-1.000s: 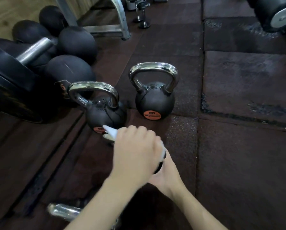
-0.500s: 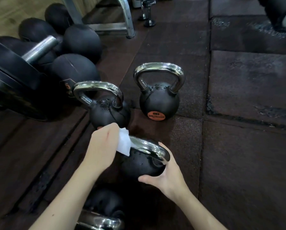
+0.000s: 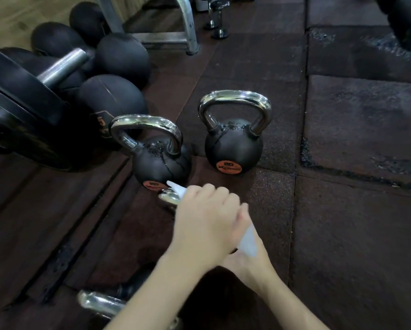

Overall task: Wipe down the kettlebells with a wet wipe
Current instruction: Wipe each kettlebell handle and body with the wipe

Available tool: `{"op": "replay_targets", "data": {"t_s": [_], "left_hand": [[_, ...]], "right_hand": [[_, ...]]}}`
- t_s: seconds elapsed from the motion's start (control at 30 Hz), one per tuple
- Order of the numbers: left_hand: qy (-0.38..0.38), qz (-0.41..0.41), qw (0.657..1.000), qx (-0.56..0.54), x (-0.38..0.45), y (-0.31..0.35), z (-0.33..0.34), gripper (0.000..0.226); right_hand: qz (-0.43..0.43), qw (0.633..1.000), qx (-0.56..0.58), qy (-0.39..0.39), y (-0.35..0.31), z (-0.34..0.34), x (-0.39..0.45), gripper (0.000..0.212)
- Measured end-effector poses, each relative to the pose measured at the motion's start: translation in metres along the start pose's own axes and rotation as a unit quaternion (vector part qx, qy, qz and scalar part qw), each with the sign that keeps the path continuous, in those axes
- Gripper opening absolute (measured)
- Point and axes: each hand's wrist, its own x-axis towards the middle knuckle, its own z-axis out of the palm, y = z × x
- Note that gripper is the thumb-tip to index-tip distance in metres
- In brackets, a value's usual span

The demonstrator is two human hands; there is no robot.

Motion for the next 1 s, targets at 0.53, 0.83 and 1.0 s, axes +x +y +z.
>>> {"op": "replay_targets", "data": {"t_s": [0.53, 0.83, 1.0], "left_hand": [[-0.032, -0.061, 0.997, 0.042, -0.005, 0.013, 0.001, 0.022], [-0.017, -0.068, 0.997, -0.030, -0.011, -0.040, -0.008, 0.027], [-0.069, -0.363, 0.895, -0.248, -0.018, -0.095, 0.004, 0.034]], "right_hand": [[0.015, 1.000, -0.003, -0.001, -0.018, -0.003, -0.003, 0.054], [0.010, 0.999, 0.024, -0.027, -0.012, -0.003, -0.001, 0.130], [0.007, 1.000, 0.022, -0.020, -0.009, -0.001, 0.000, 0.135]]}}
